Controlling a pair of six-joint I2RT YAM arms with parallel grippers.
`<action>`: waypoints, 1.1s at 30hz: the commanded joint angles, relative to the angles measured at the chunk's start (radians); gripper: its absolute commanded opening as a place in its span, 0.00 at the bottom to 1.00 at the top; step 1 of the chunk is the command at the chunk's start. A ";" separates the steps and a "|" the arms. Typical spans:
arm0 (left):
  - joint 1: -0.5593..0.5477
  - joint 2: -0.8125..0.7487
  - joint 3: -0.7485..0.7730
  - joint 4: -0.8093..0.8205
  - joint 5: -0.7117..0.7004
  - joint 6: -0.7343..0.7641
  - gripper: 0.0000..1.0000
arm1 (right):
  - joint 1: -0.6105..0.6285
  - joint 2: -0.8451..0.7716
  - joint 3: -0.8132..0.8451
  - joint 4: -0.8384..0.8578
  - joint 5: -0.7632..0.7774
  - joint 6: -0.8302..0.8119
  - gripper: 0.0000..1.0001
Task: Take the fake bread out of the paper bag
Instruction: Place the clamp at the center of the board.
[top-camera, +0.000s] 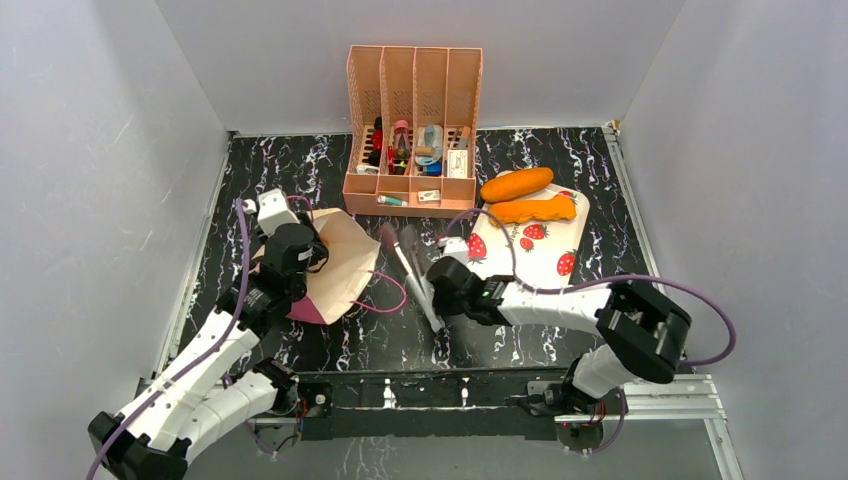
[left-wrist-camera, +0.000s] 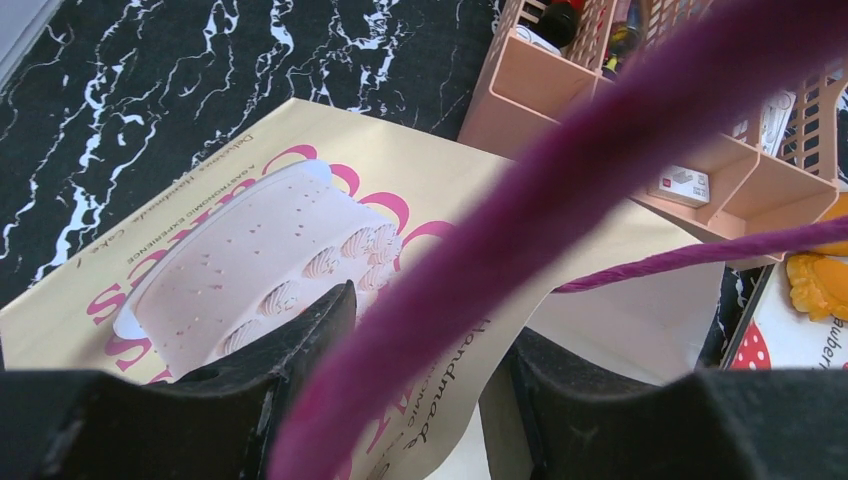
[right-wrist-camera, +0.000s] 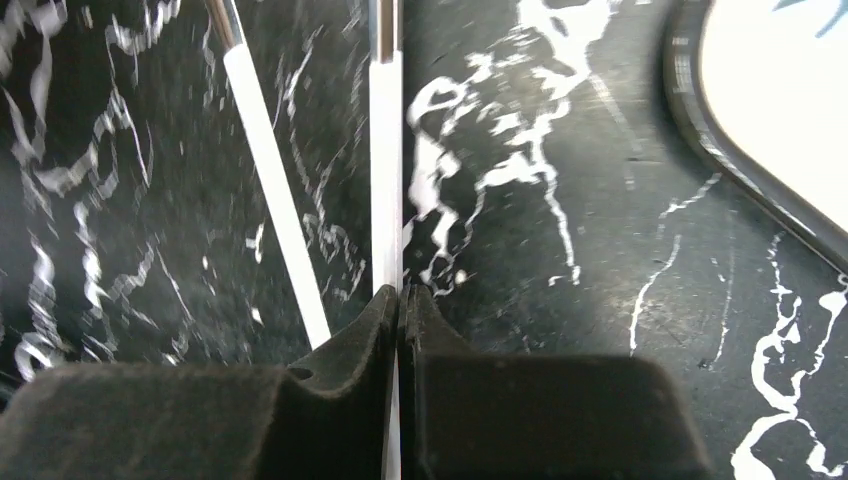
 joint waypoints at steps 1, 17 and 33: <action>0.005 -0.052 0.053 -0.062 -0.052 0.022 0.44 | 0.154 0.121 0.181 -0.200 0.089 -0.272 0.00; 0.005 -0.047 0.061 -0.108 -0.077 0.006 0.44 | 0.266 0.276 0.282 -0.111 0.358 -0.529 0.33; 0.005 -0.020 0.059 -0.110 -0.081 -0.008 0.45 | 0.266 -0.052 0.029 0.235 0.382 -0.511 0.92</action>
